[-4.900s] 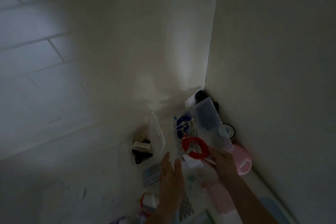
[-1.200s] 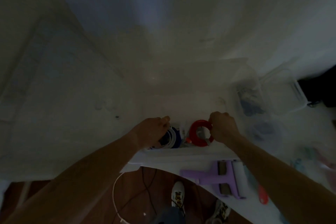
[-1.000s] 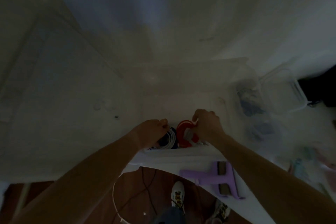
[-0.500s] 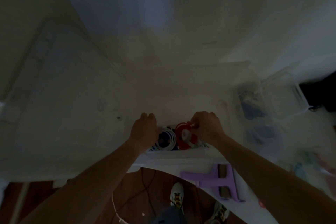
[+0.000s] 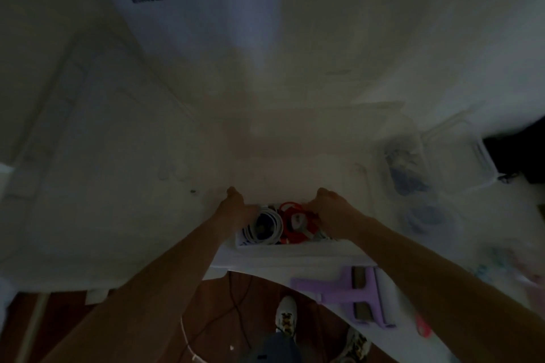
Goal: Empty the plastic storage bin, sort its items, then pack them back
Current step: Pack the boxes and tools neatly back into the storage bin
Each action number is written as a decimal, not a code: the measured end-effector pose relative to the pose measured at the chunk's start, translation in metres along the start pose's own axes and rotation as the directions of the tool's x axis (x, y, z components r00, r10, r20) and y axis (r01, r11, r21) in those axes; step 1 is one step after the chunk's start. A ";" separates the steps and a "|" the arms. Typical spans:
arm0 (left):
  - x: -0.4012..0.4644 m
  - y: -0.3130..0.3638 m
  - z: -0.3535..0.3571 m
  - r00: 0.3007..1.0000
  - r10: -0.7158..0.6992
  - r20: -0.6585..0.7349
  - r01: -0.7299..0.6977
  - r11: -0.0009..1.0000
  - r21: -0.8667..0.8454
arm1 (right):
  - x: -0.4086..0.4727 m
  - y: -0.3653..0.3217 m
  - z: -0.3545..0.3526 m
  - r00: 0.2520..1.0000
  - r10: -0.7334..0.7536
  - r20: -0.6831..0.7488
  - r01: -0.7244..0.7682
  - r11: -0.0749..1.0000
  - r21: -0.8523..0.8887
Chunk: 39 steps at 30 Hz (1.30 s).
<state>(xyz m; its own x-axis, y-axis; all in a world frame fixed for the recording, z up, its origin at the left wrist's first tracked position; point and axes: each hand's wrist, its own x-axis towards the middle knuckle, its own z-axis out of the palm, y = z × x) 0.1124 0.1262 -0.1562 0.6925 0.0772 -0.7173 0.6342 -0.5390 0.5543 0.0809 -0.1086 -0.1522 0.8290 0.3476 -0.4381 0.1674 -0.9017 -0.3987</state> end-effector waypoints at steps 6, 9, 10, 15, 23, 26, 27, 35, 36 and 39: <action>-0.002 0.007 0.001 1.000 -0.006 0.004 0.007 0.993 -0.114 | 0.009 -0.010 -0.001 0.996 -0.002 -0.085 -0.007 0.994 -0.107; -0.002 0.010 0.003 0.999 -0.043 0.031 0.051 0.944 -0.325 | 0.009 -0.018 0.000 0.998 -0.005 0.066 0.014 0.991 -0.132; -0.004 0.013 0.003 0.998 -0.055 0.030 0.062 0.932 -0.356 | 0.008 -0.016 -0.003 0.999 0.018 0.044 -0.013 0.995 -0.094; -0.004 0.023 -0.004 0.993 -0.095 -0.076 0.056 0.913 -0.404 | -0.005 0.019 -0.041 0.703 0.596 -0.389 -0.394 0.781 0.485; -0.001 0.019 -0.011 0.998 -0.014 0.061 0.045 0.837 -0.546 | -0.019 0.049 -0.060 0.819 0.540 0.196 -0.373 0.239 0.897; 0.002 0.017 -0.007 0.988 0.151 0.007 -0.139 0.924 -0.356 | -0.021 0.058 -0.047 0.856 0.515 -0.039 -0.406 0.717 0.566; 0.002 0.014 -0.007 0.979 0.202 0.032 -0.185 0.940 -0.288 | -0.023 0.059 -0.044 0.885 0.463 -0.050 -0.403 0.814 0.418; 0.004 0.008 0.001 0.861 0.491 0.130 -0.465 0.657 0.593 | -0.016 0.045 -0.033 0.971 0.238 -0.029 -0.240 0.960 -0.143; 0.004 0.008 0.001 0.852 0.502 0.149 -0.476 0.626 0.618 | -0.014 0.044 -0.031 0.971 0.239 -0.023 -0.240 0.955 -0.175; 0.015 0.008 -0.003 0.822 0.505 0.264 -0.523 0.484 0.701 | -0.009 0.043 -0.031 0.975 0.223 0.004 -0.216 0.949 -0.230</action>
<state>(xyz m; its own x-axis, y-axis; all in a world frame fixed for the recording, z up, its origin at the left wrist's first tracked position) 0.1288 0.1262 -0.1612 0.7988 -0.4302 -0.4205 -0.2963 -0.8897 0.3475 0.0970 -0.1591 -0.1401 0.8434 0.1386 -0.5191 0.1025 -0.9899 -0.0978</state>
